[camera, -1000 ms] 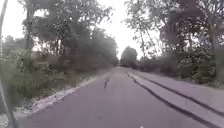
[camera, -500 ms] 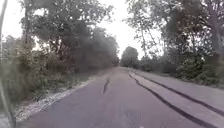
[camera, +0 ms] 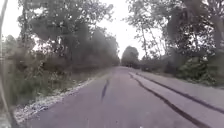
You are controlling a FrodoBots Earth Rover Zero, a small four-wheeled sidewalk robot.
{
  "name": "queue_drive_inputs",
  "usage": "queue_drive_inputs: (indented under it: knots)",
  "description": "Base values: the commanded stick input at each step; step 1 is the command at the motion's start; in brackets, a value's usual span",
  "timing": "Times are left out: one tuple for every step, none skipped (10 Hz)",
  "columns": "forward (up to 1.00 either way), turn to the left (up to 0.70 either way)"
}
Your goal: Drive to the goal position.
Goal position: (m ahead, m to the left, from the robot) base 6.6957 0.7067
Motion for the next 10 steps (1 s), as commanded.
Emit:
queue_drive_inputs:
  knots:
    - [0.7,0.01]
    - [0.7,0.01]
    - [0.7,0.01]
    - [0.7,0.01]
    - [0.7,0.01]
    - [0.7,0.01]
    - [0.7,0.01]
    - [0.7,0.01]
    - [0.7,0.01]
    - [0.7,0.01]
